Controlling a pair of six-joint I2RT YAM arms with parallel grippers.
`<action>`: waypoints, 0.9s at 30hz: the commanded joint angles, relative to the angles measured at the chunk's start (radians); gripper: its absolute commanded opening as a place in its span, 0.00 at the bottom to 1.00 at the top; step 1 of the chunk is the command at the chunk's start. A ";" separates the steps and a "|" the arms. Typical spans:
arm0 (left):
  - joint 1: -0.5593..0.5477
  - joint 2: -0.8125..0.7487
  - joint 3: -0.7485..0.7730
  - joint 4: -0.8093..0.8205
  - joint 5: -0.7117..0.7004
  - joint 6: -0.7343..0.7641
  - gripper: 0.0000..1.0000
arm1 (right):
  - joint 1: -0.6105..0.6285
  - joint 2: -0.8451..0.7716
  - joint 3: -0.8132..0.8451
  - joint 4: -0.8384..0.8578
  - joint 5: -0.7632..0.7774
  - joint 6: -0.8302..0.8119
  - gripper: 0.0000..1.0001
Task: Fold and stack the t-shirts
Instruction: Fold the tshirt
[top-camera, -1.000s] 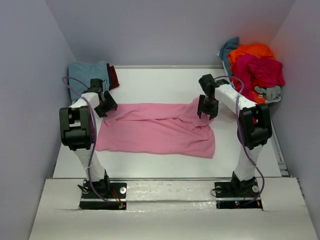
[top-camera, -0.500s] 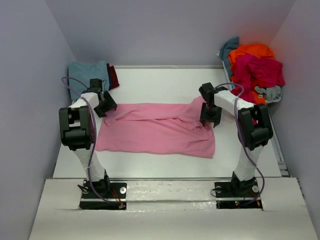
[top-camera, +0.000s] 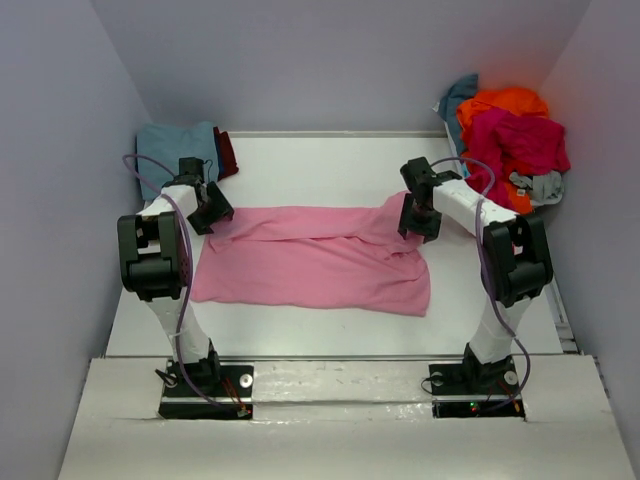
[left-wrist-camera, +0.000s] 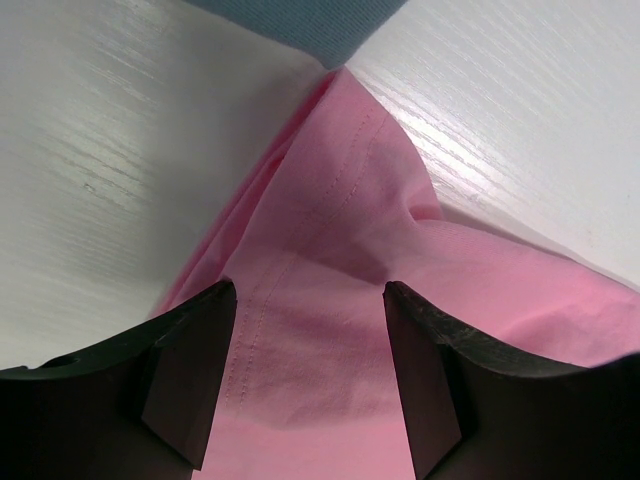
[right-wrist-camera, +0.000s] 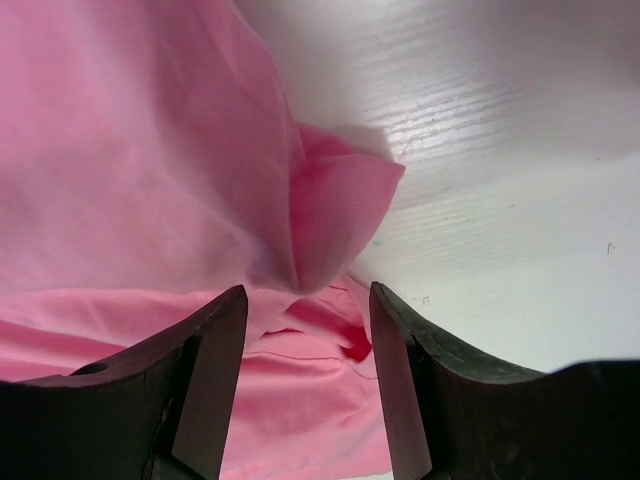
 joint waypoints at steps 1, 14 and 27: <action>0.005 -0.041 -0.008 -0.010 -0.005 0.014 0.73 | 0.005 -0.039 0.053 0.031 0.008 -0.004 0.58; 0.005 -0.047 -0.013 -0.012 -0.008 0.015 0.73 | 0.005 -0.026 -0.018 0.088 -0.018 0.004 0.57; 0.014 -0.048 -0.016 -0.012 -0.005 0.015 0.73 | 0.005 0.004 -0.068 0.134 -0.029 0.008 0.48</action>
